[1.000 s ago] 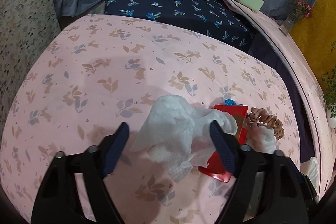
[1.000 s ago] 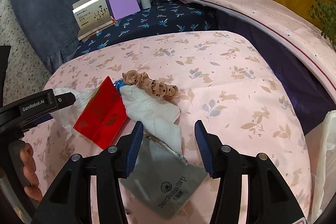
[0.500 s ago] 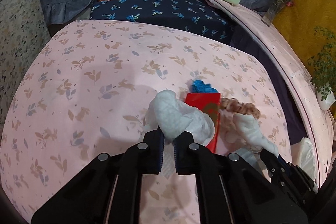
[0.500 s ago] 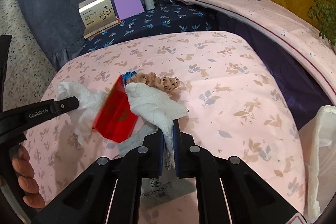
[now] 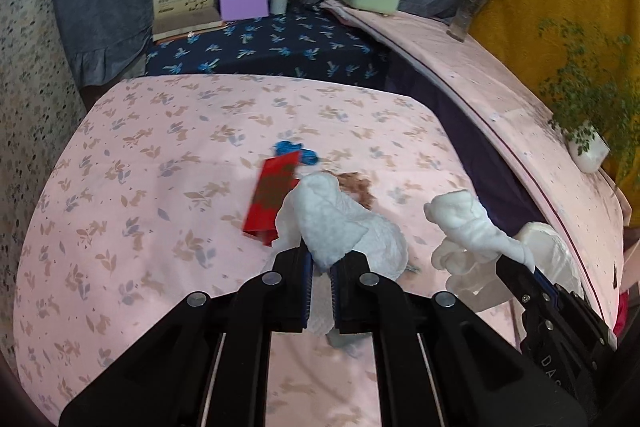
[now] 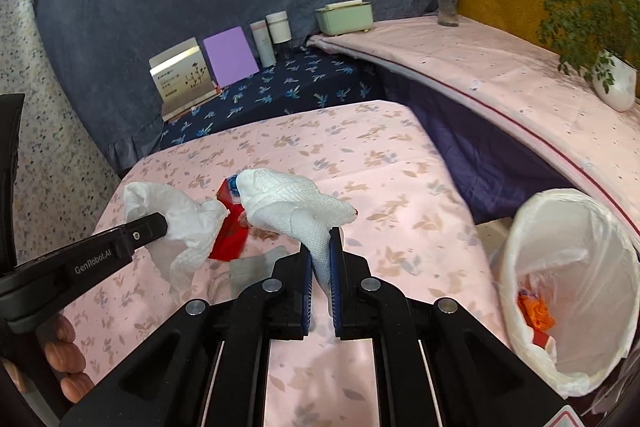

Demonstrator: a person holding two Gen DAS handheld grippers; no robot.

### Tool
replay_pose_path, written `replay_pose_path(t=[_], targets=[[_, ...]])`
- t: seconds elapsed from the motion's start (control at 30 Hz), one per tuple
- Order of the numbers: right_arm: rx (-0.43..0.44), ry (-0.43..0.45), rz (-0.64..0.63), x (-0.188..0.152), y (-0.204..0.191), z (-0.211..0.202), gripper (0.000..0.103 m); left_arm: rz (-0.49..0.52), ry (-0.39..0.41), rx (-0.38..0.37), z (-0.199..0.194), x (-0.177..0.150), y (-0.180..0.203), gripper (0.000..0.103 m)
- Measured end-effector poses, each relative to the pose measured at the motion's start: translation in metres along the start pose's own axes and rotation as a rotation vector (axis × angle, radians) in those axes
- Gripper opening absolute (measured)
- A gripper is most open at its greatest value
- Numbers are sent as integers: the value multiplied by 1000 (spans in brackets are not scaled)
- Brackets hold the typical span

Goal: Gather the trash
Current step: 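Carry both white tissues over the white bin and open both tools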

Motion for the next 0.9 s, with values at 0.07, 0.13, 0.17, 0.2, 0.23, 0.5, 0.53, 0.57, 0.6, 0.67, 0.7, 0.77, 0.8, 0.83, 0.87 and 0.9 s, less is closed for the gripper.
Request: replay_pose_path(t=[0.07,0.13,0.17,0.2,0.23,0.5,0.53,0.57,0.6,0.67,0.7,0.77,0.8,0.83,0.87,0.9], targets=[[-11,10,16,-3,11,-11,8,28,3,-10,-6,-7,18,7],[-22,18,32,-7,23,-21,8,52,4,-21,-10,-13,33,7],[-29,21,40,-9,29,-26,8,63,3,-26,-12,-17,41,7],[-37,25,48,-11,37,-32,8,75,2,-31,-14,-20,49,7],[-45,28,55,-13,44,-37,8,88,1,-36,-15,-24,57,7],[-116,51,126,-33,103,-71,8,195,-19,-81,-20,-58,122,7],[-124,54,136,-36,110,-75,8,207,-21,-88,-21,-62,131,7],[-134,58,148,-38,119,-79,8,221,-23,-95,-22,-66,140,7],[-143,61,159,-41,127,-83,8,235,-24,-101,-23,-69,148,7],[-160,67,183,-46,142,-90,8,260,-26,-114,-25,-75,164,7],[-168,70,195,-49,150,-94,8,274,-27,-121,-25,-79,173,7],[-185,75,216,-55,164,-101,8,298,-31,-135,-26,-86,187,7],[-193,77,226,-57,171,-104,8,310,-34,-141,-26,-89,194,7],[-200,78,235,-60,178,-107,8,321,-36,-147,-26,-93,201,7],[-207,80,243,-63,184,-110,8,332,-40,-153,-26,-95,208,7],[-214,81,252,-66,191,-113,8,342,-42,-158,-26,-99,215,7]])
Point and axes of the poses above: each gripper's, at about its wrist camera, not at the fingertips, and z roughly the way its jaws point, y to its right, x to its top, the point moved 9 cm from there along z, roughly the way its jaws point, and after that the axes turned 9 degrees about -z, right-handed, at the moved point
